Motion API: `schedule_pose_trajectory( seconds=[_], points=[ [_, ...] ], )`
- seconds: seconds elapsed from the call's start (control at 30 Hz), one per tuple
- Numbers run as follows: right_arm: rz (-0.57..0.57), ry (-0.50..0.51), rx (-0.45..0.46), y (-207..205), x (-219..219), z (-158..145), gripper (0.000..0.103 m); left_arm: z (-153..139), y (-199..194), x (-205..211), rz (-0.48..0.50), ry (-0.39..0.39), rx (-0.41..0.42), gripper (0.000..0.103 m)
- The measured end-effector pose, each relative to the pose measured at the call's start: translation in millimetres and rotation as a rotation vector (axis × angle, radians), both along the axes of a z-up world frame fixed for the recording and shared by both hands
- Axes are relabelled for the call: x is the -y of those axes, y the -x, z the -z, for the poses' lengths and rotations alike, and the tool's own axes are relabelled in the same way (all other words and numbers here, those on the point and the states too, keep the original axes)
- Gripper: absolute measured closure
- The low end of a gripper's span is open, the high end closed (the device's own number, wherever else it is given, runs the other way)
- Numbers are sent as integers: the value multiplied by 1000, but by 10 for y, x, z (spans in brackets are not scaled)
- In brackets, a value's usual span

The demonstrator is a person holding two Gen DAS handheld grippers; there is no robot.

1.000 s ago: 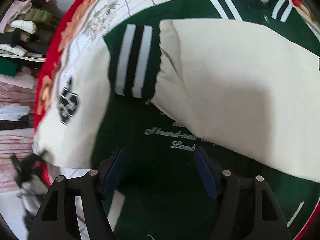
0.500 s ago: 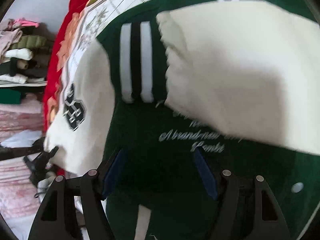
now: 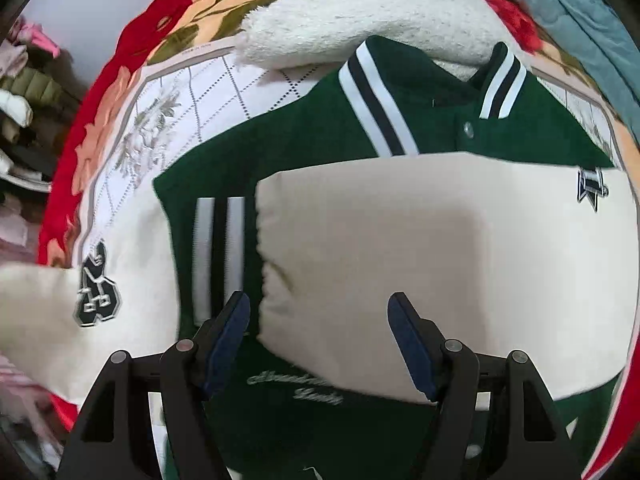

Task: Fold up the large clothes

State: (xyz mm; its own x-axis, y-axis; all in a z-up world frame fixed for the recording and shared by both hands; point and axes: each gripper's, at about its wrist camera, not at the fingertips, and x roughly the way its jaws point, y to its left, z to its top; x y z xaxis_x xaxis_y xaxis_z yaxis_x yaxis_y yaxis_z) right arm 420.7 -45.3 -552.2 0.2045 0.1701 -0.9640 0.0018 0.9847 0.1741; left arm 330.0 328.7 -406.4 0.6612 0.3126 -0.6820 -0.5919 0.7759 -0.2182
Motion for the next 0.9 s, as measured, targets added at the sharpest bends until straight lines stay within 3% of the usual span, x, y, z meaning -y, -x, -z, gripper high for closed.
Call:
schedule_pose_trajectory(
  seconds=[0.2,0.33,0.5,0.6,0.77,0.83,0.9],
  points=[
    [141,-56,-10,134,771,-134,30,-323,-356,1447,267,-158,-17,101],
    [242,-45,-39,392,1533,-155,30,-343,-496,2568,474,-106,-22,101],
    [366,-12,-68,837,2555,-102,30,-44,-530,3912,735,-37,-75,101],
    [430,2,-84,1128,3059,-62,30,394,-521,4629,871,-42,-212,100],
    [507,2,-128,1518,3692,46,30,1172,-364,5191,991,-67,-484,94],
    [525,-19,-130,1623,3833,55,30,1211,-275,5252,1006,-90,-484,92],
    [543,-42,-131,1697,3972,46,30,1131,-212,5261,1029,-96,-453,70]
  ],
)
